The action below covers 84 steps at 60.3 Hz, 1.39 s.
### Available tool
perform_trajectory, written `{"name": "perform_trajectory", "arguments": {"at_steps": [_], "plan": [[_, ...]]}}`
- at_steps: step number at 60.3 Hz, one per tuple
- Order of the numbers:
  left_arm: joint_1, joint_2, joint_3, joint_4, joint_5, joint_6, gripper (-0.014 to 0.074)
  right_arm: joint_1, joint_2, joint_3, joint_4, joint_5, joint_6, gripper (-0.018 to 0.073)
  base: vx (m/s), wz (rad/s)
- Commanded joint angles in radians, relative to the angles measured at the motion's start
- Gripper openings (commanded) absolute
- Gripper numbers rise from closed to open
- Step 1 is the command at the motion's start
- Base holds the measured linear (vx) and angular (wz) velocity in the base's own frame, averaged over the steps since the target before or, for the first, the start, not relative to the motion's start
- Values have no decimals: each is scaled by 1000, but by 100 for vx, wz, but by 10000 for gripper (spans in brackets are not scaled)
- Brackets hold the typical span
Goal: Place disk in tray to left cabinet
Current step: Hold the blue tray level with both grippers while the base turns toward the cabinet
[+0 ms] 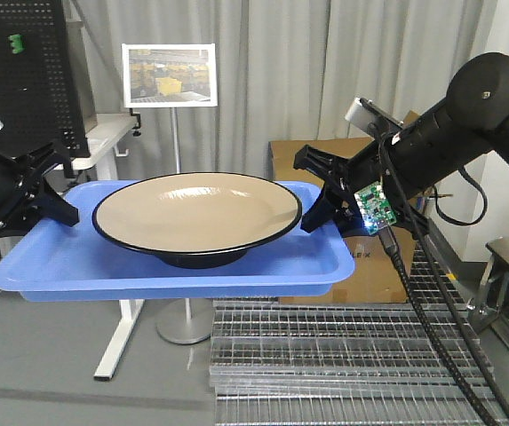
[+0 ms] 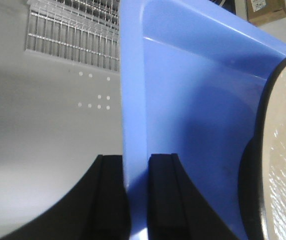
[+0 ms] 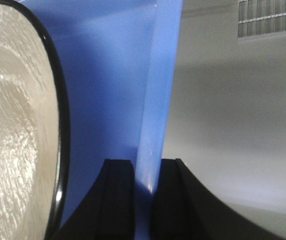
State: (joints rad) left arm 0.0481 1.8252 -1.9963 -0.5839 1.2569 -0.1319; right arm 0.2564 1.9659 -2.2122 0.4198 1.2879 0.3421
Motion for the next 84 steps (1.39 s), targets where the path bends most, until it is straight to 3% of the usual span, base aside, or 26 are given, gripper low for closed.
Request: {"name": "perform_trajectory", "arguments": {"at_steps": [1, 51, 84], "plan": [[-23, -62, -37, -166, -10, -2, -2, 22, -62, -39, 145, -20, -15, -1, 44, -11], [-23, -62, -37, -166, -10, -2, -2, 22, -62, -39, 145, -20, -15, -1, 35, -8], [-23, -62, -37, -166, -10, -2, -2, 22, -62, -39, 145, -20, -15, -1, 15, -32]]}}
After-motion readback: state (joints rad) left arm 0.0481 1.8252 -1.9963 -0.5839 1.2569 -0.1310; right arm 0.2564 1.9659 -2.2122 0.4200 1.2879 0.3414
